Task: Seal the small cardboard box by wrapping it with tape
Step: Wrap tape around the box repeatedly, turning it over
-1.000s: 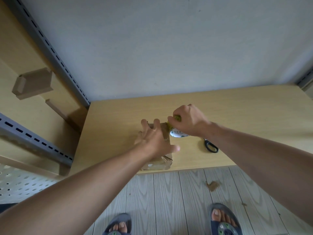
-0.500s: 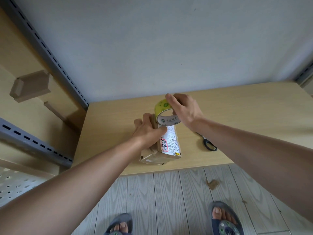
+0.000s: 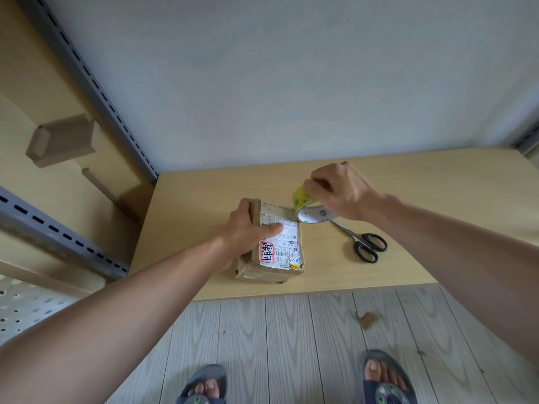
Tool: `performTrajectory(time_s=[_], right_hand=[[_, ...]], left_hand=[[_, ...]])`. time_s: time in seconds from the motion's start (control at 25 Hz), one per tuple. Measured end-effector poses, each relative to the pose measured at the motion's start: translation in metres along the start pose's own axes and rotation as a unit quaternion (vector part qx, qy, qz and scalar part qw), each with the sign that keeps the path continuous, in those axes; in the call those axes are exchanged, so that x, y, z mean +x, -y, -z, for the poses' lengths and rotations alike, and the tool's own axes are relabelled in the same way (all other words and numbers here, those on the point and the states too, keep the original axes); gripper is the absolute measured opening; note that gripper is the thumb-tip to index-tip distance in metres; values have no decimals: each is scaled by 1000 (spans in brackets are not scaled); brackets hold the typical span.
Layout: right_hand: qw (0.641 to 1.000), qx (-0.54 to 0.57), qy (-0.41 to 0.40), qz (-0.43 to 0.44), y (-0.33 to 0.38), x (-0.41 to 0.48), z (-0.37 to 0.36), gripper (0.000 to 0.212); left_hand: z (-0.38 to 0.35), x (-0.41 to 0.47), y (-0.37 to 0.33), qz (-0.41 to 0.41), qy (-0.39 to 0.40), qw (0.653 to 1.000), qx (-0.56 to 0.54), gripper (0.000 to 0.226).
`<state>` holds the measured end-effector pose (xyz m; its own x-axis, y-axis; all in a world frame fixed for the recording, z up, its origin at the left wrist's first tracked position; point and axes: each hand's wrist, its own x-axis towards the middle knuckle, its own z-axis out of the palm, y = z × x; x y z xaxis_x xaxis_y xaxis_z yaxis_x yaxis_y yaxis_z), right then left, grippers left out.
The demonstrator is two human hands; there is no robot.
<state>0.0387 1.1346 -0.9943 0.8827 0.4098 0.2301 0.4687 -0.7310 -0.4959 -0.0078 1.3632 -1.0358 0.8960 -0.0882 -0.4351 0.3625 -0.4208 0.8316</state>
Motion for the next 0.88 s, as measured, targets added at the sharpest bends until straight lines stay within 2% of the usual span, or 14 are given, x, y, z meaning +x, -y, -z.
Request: performTrajectory(time_s=[0.08,0.16,0.28,0.36,0.48,0.88], right_hand=[[998,-53,23,-28,-6,-1,0,49],[993,-86,51,-64,-9,-6,1,51],[990,-93,64,-83,-8,-12,-4,50],[989,-102,66,-88,-5,-12,-9,50],[989,-94,78,-86,-5,-14,-18,51],[983,-57,118,-129,-2,-12,-37,51]], left_hand=[[2,-2,2,1,9,1000,-26,69],[2,-2,5,1,13,998,-54,64],[4,0,11,-4,21,997,-71,56],[5,1,14,-7,24,996,-82,59],[6,2,17,-11,19,995,-102,70],[15,2,26,-21,44,992,-117,77]])
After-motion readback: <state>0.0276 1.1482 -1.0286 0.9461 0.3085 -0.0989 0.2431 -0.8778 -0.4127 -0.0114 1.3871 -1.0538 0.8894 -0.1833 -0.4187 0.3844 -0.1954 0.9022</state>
